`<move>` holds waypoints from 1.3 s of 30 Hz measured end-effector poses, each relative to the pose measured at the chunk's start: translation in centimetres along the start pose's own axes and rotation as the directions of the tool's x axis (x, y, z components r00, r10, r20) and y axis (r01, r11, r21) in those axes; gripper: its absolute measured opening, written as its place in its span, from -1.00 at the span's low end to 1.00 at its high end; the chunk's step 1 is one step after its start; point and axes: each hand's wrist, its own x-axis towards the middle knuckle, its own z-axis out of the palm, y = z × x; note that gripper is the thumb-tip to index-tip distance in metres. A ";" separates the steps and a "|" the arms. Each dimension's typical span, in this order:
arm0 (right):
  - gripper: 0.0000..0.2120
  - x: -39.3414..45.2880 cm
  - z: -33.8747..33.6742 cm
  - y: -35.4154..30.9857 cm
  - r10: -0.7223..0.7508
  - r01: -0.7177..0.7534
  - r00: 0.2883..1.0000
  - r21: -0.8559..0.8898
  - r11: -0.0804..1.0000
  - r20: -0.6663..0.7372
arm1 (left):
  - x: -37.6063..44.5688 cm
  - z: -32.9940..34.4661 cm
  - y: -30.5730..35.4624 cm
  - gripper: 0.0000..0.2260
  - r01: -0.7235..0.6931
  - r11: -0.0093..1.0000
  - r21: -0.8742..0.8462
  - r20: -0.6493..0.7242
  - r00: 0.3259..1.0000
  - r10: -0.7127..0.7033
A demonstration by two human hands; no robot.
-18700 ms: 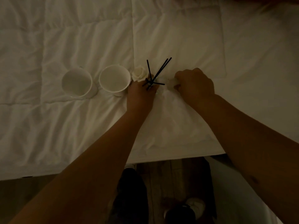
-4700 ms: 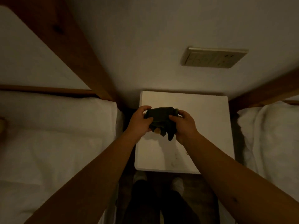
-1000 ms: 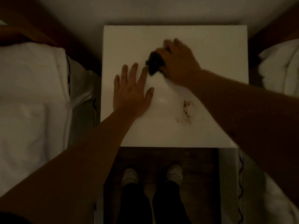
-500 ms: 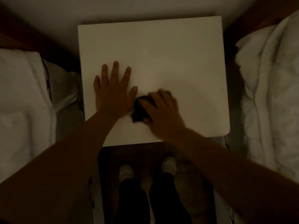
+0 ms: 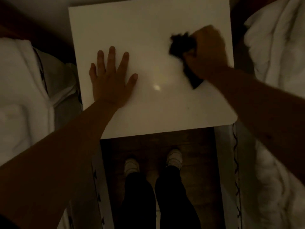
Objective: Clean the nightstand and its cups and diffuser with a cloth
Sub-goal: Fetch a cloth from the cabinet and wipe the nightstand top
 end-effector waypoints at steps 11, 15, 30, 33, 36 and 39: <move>-0.38 -9.6 1.9 -0.8 -0.029 0.029 1.000 -0.044 0.999 0.010 | 0.2 0.4 -0.1 -0.39 -0.002 1.000 0.003 -0.014 1.000 0.002; -0.45 -14.3 3.7 -6.0 -0.083 0.083 0.997 0.037 0.996 0.002 | 0.1 0.4 -0.2 -0.38 -0.004 1.000 0.000 -0.007 1.000 0.004; -0.41 -10.6 0.6 2.3 0.054 -0.053 0.999 -0.097 0.994 0.007 | 0.0 0.4 -0.2 -0.34 0.004 1.000 0.009 0.027 1.000 -0.004; -0.42 -9.8 1.2 1.4 0.200 -0.203 0.979 -0.081 0.976 -0.044 | -0.2 0.2 -0.8 -0.33 -0.052 0.999 -0.018 0.062 0.997 0.053; -0.41 -9.6 1.6 0.8 0.233 -0.239 0.968 -0.053 0.970 -0.089 | -2.3 0.1 -2.5 -0.37 -0.172 0.981 -0.090 0.079 0.981 0.179; -0.39 -10.5 2.2 -0.7 0.211 -0.213 0.974 -0.020 0.977 -0.085 | -7.7 1.0 -4.3 -0.43 -0.146 0.989 -0.011 0.064 0.987 0.147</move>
